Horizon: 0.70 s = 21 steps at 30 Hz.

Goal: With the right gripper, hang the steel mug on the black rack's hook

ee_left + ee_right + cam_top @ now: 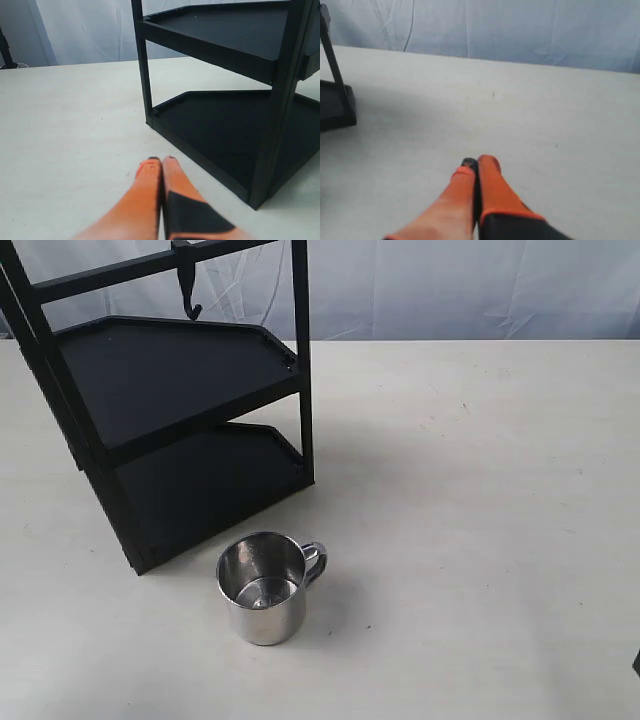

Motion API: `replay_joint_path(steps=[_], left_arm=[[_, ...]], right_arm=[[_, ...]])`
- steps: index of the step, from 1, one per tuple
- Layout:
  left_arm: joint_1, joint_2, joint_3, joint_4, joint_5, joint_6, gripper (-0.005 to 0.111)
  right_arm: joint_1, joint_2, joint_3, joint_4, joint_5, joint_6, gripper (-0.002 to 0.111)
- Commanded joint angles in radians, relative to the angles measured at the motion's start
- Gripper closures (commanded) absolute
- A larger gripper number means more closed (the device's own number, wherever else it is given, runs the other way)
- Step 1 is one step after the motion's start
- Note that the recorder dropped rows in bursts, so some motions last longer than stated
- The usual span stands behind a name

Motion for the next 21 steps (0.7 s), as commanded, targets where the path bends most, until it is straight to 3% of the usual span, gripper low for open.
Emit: replay_joint_path(steps=[1,5,9,12,15,21], left_arm=[[-0.002,0.004,-0.002,0.003,-0.014,-0.004,0.107],[-0.002,0.004,-0.002,0.003,-0.014,-0.004,0.107],[-0.002,0.004,-0.002,0.003,-0.014,-0.004,0.107],[-0.002,0.004,-0.002,0.003,-0.014,-0.004,0.107],[-0.002,0.004,-0.002,0.003,-0.014,-0.004,0.107],[-0.002,0.004,-0.002,0.003,-0.014,-0.004,0.107]], right_arm=[[-0.002,-0.005,0.002,0.111,-0.237,0.039,0.108],[-0.002,-0.005,0.002,0.473,-0.475,0.188,0.108],[-0.002,-0.003,0.002,0.748,-0.499,0.410,0.108],[0.000,-0.003,0.002,0.746,-0.487,0.436,0.109],[0.000,0.000,-0.011,0.713,-0.366,0.447,0.109],[0.000,0.133,-0.161,0.461,-0.102,0.438,0.109]])
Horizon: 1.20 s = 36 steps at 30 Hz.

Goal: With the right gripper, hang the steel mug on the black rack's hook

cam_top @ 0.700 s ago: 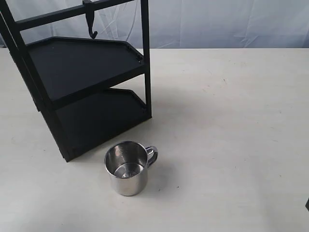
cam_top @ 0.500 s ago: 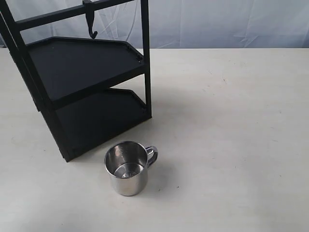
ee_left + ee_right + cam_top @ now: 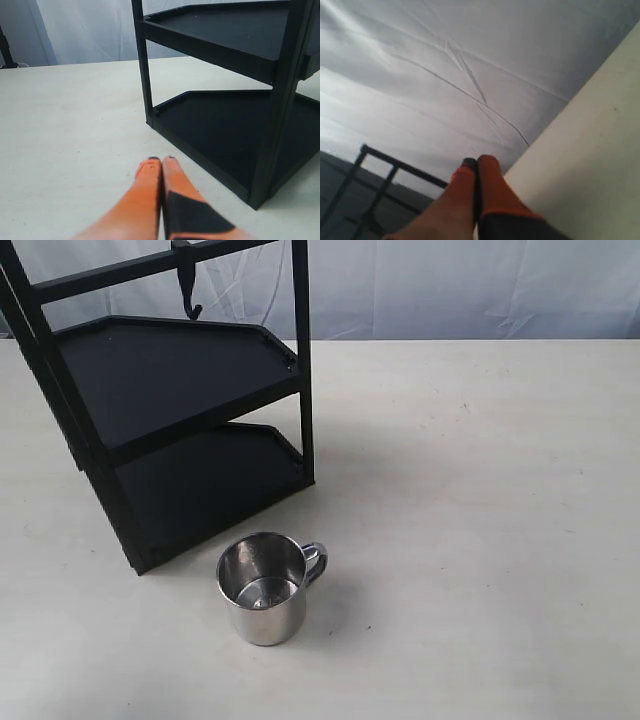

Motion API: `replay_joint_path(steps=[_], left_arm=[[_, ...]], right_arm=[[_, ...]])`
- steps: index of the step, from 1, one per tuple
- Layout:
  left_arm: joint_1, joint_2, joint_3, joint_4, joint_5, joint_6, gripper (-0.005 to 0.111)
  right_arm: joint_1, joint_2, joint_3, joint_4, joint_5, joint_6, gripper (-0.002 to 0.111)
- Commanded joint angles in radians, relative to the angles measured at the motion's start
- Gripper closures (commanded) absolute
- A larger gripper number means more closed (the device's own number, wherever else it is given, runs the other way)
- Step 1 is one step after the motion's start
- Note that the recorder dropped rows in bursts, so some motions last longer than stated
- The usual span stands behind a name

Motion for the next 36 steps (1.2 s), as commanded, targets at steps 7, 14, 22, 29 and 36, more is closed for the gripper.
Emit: replay_joint_path(steps=[7,14,22,29,36], left_arm=[[-0.002,0.004,-0.002,0.003,-0.014,-0.004,0.107],[-0.002,0.004,-0.002,0.003,-0.014,-0.004,0.107],[-0.002,0.004,-0.002,0.003,-0.014,-0.004,0.107],[-0.002,0.004,-0.002,0.003,-0.014,-0.004,0.107],[-0.002,0.004,-0.002,0.003,-0.014,-0.004,0.107]], right_arm=[[0.000,0.500,-0.438,-0.263,0.508,-0.275,0.109],[0.016,0.915,-0.768,0.059,0.792,-0.849,0.109],[0.333,1.248,-0.963,0.046,0.746,-0.921,0.109],[0.544,1.448,-1.077,-0.003,0.776,-0.926,0.107],[0.648,1.537,-1.135,-0.072,0.785,-0.926,0.072]])
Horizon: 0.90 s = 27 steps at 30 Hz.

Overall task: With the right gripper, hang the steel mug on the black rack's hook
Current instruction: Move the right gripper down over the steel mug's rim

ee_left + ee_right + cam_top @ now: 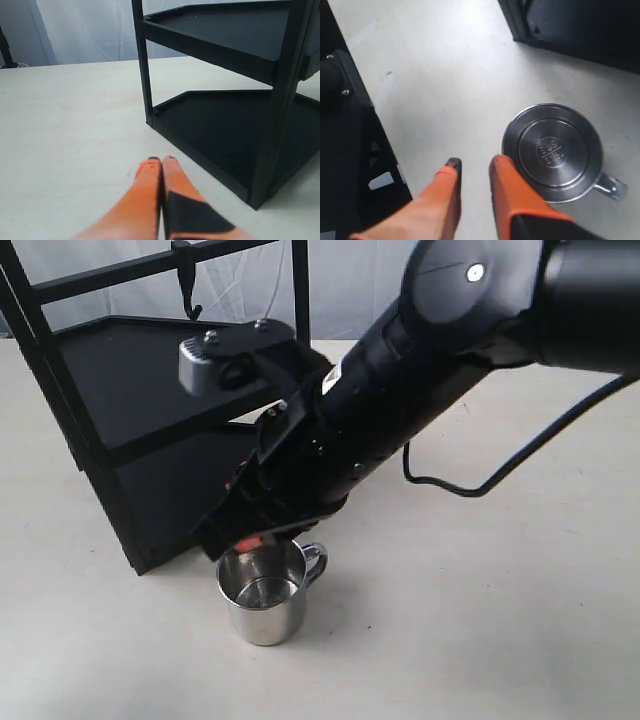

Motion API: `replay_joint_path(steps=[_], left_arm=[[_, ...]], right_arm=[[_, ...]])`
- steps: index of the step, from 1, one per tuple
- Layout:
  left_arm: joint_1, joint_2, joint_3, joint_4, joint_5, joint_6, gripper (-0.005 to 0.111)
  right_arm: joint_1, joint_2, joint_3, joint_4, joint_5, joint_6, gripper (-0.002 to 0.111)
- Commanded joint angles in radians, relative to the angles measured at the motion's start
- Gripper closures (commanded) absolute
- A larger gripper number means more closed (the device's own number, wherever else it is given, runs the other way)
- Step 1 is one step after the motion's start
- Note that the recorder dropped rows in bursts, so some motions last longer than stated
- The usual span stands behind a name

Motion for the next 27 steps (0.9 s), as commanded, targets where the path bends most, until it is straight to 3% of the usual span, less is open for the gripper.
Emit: replay_joint_path(steps=[1,11,27], left_arm=[[-0.002,0.004,-0.002,0.003,-0.014,-0.004,0.107],[-0.002,0.004,-0.002,0.003,-0.014,-0.004,0.107],[-0.002,0.004,-0.002,0.003,-0.014,-0.004,0.107]], right_arm=[[0.060,0.047,-0.021,-0.053,-0.026,-0.007,0.071],[0.155,0.159,-0.023,-0.156,-0.108,0.005,0.071],[0.155,0.221,-0.023,-0.268,-0.175,0.006,0.071]])
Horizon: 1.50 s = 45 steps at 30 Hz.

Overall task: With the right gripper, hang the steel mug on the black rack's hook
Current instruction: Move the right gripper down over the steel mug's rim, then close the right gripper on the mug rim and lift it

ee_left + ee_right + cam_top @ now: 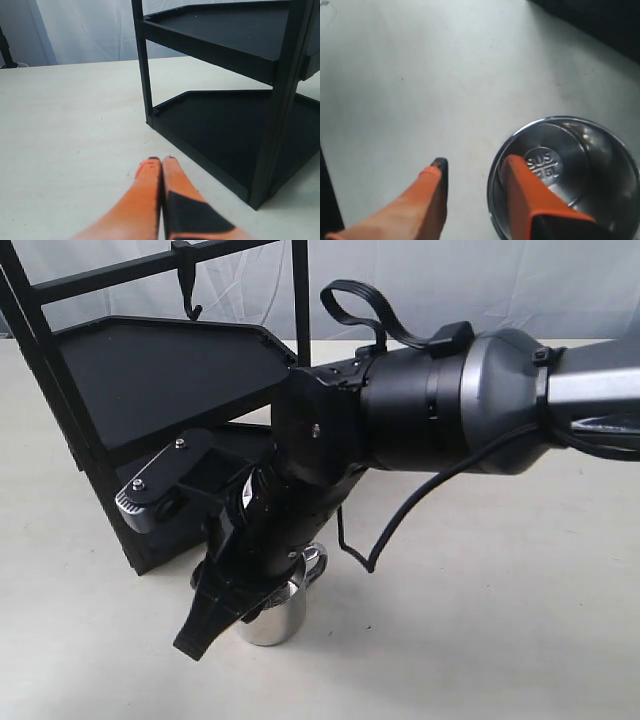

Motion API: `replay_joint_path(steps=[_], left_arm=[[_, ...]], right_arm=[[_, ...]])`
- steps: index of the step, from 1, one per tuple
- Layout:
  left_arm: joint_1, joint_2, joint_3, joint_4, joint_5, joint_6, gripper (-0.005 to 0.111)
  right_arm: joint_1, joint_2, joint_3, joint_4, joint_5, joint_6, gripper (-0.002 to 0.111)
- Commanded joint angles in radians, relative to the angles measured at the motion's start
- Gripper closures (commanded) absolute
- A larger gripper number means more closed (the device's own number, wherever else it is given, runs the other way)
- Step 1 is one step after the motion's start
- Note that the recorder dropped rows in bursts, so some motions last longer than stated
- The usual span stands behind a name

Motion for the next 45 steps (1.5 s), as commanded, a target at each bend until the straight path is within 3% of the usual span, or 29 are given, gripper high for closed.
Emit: replay_joint_path(steps=[1,19,22,23,24,28,37,45], left_arm=[[-0.002,0.004,-0.002,0.003,-0.014,-0.004,0.107],[-0.002,0.004,-0.002,0.003,-0.014,-0.004,0.107],[-0.002,0.004,-0.002,0.003,-0.014,-0.004,0.107],[-0.002,0.004,-0.002,0.003,-0.014,-0.004,0.107],[-0.002,0.004,-0.002,0.003,-0.014,-0.004,0.107],[-0.002,0.004,-0.002,0.003,-0.014,-0.004,0.107],[-0.002,0.004,-0.002,0.003,-0.014,-0.004,0.107],[-0.002,0.004,-0.002,0.003,-0.014,-0.004,0.107]], right_arm=[[0.001,0.012,-0.006,-0.049,-0.034,0.000,0.071],[0.001,0.121,-0.006,-0.105,-0.068,0.042,0.073],[0.001,0.124,-0.006,-0.115,-0.066,0.042,0.085],[0.001,0.124,-0.006,-0.118,-0.066,0.042,0.093],[0.001,0.124,-0.006,-0.118,-0.064,0.042,0.109],[0.001,0.102,-0.006,-0.118,-0.005,0.034,0.108],[-0.001,-0.184,-0.002,0.025,-0.029,-0.207,0.108],[-0.001,-0.396,0.070,0.327,0.058,-0.522,0.108]])
